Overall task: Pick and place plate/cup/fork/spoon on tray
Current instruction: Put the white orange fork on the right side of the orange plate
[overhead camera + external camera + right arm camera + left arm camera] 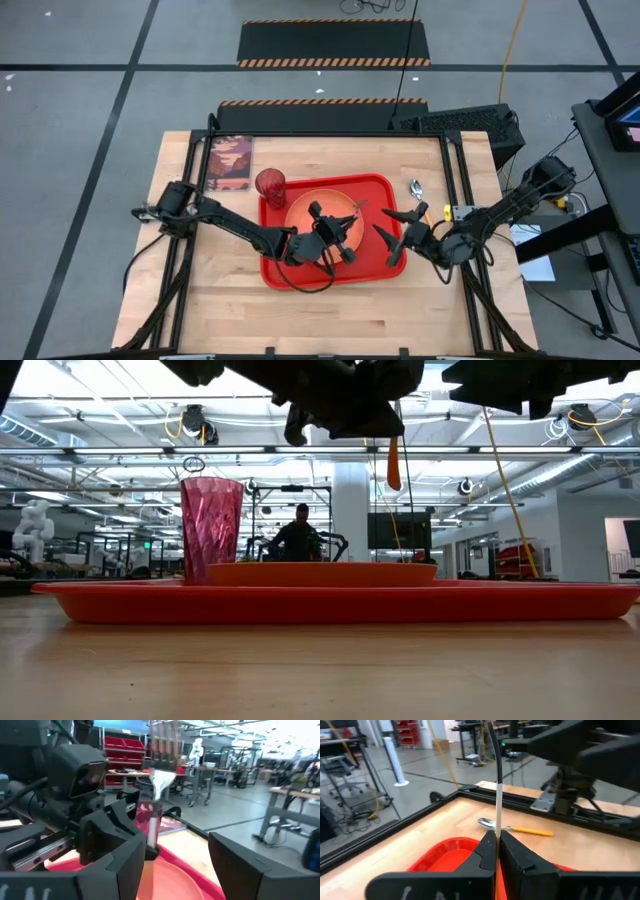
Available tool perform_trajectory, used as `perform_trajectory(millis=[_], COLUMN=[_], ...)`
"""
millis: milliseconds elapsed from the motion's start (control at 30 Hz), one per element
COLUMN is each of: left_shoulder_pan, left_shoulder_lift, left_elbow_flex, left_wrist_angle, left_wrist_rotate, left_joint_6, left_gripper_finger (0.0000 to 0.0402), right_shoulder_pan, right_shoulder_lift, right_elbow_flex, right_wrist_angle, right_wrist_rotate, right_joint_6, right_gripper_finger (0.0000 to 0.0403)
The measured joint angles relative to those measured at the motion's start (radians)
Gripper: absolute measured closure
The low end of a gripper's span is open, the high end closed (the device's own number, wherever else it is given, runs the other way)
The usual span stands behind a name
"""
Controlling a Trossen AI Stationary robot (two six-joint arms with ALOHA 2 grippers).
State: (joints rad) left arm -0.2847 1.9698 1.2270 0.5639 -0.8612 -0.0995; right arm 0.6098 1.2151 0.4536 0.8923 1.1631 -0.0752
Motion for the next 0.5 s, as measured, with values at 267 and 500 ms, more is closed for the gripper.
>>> perform_trajectory(millis=[267, 500], left_shoulder_pan=[0.003, 0.005], left_shoulder_lift=[0.066, 0.075], left_elbow_flex=[0.001, 0.007], left_wrist_angle=[0.114, 0.125], left_wrist_rotate=[-0.005, -0.007], left_joint_6=[0.038, 0.038], left_gripper_finger=[0.0397, 0.0397], right_shoulder_pan=[-0.027, -0.059], right_shoulder_lift=[0.136, 0.173], right_elbow_flex=[0.069, 0.082], right_wrist_angle=[0.001, 0.076], right_wrist_rotate=[0.015, 0.000], right_joint_6=[-0.028, -0.005], right_gripper_finger=[0.0193, 0.0193])
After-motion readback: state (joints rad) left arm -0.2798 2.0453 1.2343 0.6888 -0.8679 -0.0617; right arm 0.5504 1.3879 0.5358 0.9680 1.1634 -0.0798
